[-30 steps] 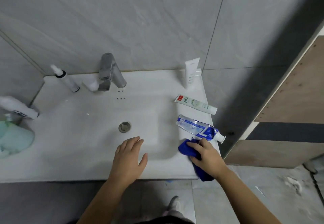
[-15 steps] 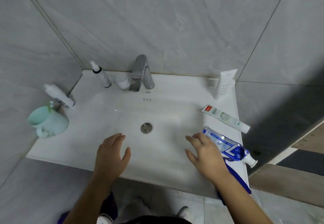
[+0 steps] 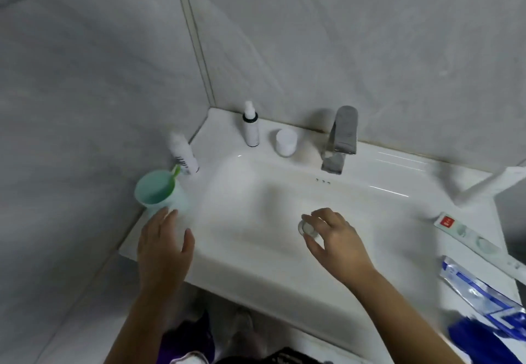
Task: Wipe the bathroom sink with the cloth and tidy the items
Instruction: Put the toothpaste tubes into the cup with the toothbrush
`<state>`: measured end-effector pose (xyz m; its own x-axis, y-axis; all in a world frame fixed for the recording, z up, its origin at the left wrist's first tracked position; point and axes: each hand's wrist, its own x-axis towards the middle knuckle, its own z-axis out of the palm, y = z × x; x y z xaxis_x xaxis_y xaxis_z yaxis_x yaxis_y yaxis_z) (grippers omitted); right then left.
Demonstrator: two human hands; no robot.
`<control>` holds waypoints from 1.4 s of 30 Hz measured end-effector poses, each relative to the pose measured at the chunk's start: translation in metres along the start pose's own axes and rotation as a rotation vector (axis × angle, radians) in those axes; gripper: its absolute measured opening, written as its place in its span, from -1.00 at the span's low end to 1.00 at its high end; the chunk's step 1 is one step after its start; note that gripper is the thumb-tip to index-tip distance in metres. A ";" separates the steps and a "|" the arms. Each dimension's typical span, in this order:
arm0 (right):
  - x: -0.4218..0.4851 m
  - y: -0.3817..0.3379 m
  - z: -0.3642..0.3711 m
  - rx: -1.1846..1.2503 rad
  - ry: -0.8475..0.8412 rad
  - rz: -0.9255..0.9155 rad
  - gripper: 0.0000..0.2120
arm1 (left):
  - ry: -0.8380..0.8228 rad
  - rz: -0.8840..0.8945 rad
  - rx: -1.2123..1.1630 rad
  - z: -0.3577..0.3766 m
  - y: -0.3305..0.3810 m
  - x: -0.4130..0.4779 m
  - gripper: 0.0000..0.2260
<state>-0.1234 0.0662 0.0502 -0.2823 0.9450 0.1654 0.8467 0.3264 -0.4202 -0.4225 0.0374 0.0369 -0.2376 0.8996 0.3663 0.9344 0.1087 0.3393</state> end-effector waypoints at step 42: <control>-0.127 0.107 -0.110 -0.058 0.309 0.510 -0.67 | -0.570 0.212 -0.615 -0.011 0.237 0.007 -0.80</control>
<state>0.0525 -0.0216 0.0823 0.3032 0.9292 0.2112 0.8667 -0.1768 -0.4665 -0.2053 0.0644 0.1297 0.2484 0.9678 0.0403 0.5953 -0.1853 0.7818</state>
